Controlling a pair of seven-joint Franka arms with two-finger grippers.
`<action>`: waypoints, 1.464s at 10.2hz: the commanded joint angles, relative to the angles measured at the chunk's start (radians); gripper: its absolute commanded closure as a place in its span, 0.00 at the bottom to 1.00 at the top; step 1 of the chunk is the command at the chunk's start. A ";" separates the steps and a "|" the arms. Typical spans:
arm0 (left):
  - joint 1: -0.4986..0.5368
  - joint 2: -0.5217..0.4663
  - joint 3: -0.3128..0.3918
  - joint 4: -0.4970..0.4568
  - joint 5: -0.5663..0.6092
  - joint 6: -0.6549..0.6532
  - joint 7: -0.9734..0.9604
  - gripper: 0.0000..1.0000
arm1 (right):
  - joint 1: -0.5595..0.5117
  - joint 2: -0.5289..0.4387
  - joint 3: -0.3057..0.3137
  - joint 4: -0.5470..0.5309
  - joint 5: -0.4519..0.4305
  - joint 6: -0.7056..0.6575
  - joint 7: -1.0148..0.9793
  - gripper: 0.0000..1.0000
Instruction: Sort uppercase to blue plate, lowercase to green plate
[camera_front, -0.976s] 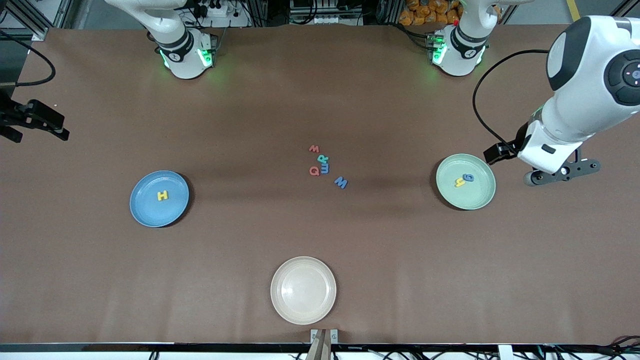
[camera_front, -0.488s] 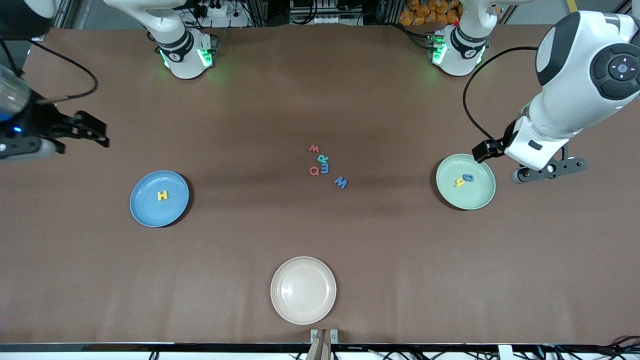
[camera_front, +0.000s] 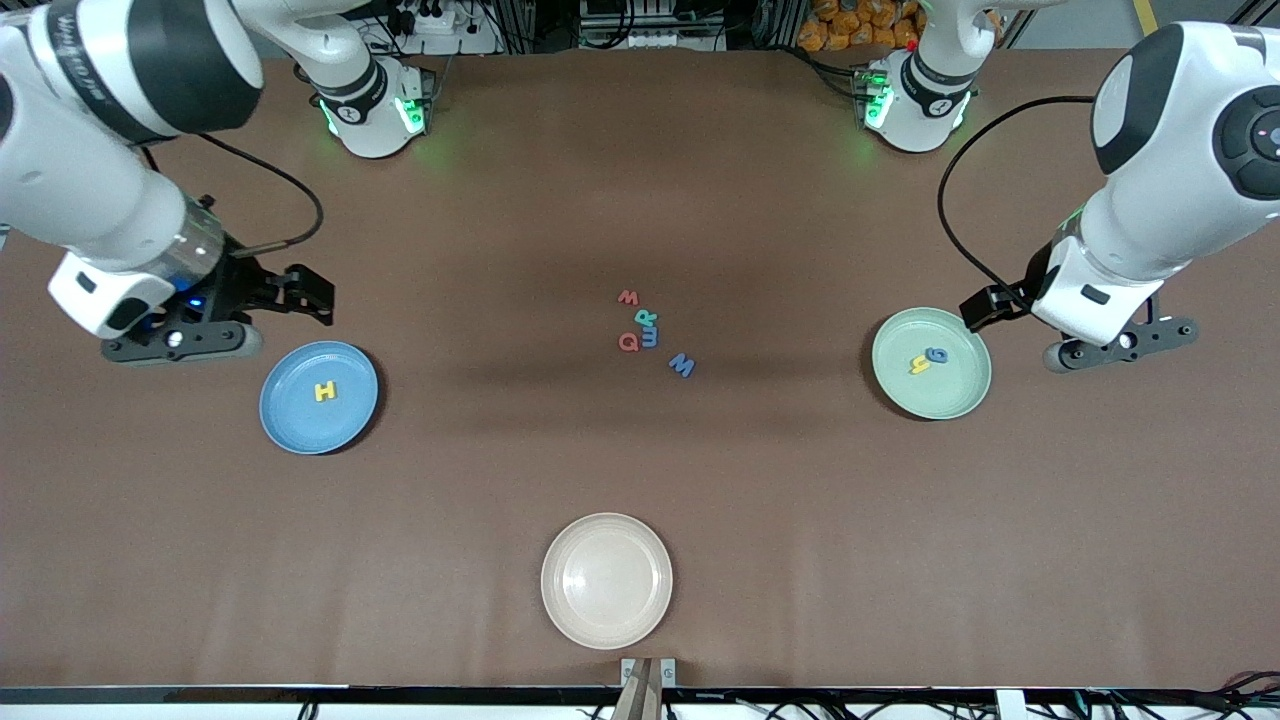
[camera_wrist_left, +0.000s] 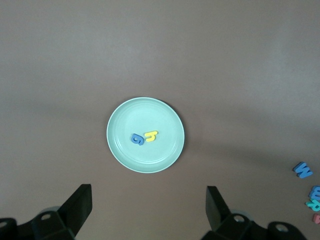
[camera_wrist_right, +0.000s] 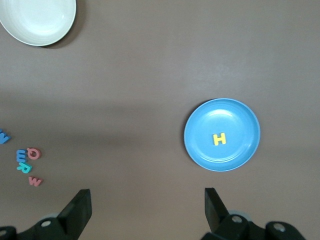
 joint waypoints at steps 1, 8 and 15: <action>0.001 0.011 0.000 0.024 -0.008 -0.007 0.002 0.00 | 0.047 0.025 0.006 -0.006 0.007 0.022 0.066 0.00; 0.001 0.014 -0.001 0.024 -0.005 -0.007 0.007 0.00 | 0.154 0.092 0.097 -0.107 0.007 0.173 0.443 0.01; -0.016 0.029 -0.001 0.036 -0.004 -0.006 -0.007 0.00 | 0.367 0.264 0.101 -0.103 -0.016 0.359 0.796 0.05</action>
